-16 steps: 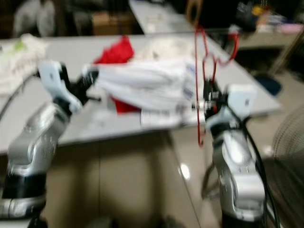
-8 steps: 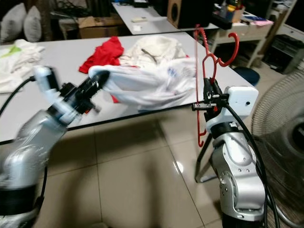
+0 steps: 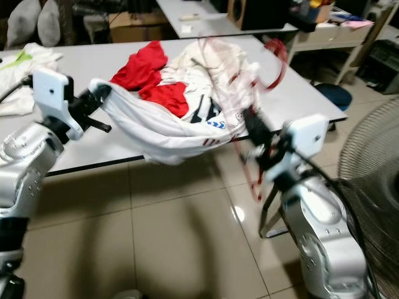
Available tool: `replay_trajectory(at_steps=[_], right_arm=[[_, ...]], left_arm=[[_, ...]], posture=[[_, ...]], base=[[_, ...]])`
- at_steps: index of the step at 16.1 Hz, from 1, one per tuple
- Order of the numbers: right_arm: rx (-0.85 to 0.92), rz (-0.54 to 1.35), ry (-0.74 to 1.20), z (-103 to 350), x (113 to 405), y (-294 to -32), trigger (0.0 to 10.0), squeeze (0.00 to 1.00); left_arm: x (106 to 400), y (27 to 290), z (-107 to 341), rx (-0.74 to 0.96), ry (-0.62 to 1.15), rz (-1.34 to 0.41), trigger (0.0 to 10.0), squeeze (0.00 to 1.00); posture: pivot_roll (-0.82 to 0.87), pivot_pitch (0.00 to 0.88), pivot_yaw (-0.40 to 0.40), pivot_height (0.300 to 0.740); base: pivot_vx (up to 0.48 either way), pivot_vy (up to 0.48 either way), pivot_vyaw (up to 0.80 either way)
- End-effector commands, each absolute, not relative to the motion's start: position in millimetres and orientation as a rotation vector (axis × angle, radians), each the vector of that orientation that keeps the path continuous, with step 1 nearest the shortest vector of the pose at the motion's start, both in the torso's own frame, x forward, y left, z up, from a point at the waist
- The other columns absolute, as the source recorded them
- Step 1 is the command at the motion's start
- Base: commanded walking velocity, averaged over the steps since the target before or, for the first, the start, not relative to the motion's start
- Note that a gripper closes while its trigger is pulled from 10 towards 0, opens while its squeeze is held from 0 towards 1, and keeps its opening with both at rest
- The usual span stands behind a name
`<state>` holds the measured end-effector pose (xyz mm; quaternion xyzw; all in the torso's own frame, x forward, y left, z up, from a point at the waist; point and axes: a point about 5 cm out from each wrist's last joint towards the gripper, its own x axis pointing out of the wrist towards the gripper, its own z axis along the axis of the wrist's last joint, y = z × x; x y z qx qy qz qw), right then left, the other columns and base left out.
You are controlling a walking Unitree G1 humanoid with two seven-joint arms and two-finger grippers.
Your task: Hang hanger
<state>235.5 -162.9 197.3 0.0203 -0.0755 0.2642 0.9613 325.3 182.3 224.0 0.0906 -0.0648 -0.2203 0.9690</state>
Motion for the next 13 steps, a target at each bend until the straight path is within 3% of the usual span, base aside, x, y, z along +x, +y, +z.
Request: replay_trajectory(at_steps=[1, 2, 5, 8, 10, 13], right_arm=[[0.05, 0.63, -0.142, 200, 228, -159, 10.0, 0.0], [0.045, 0.66, -0.123, 199, 224, -162, 10.0, 0.0], [0.003, 0.761, -0.055, 200, 215, -175, 10.0, 0.0], [-0.016, 0.777, -0.069, 211, 218, -187, 10.0, 0.0], [-0.03, 0.779, -0.08, 217, 219, -191, 10.0, 0.0], [-0.03, 0.782, -0.064, 213, 219, -187, 10.0, 0.0]], left_arm=[[322, 168, 227, 0.205, -0.147, -0.568, 0.0, 0.0], [321, 166, 227, 0.247, -0.164, -0.615, 0.0, 0.0], [339, 184, 249, 0.508, -0.28, -0.487, 0.0, 0.0], [351, 191, 311, 0.511, -0.513, -0.408, 0.0, 0.0], [351, 186, 316, 0.561, -0.584, -0.476, 0.0, 0.0], [354, 172, 276, 0.638, -0.394, -0.623, 0.0, 0.0]], posture=[[0.0, 0.0, -0.012, 0.74], [-0.01, 0.0, -0.011, 0.74], [0.0, 0.0, -0.014, 0.74], [0.0, 0.0, -0.025, 0.74], [0.0, 0.0, -0.023, 0.74], [0.0, 0.0, -0.021, 0.74]], base=[[0.0, 0.0, 0.0], [0.0, 0.0, 0.0], [0.0, 0.0, 0.0], [0.0, 0.0, 0.0], [0.0, 0.0, 0.0], [0.0, 0.0, 0.0]])
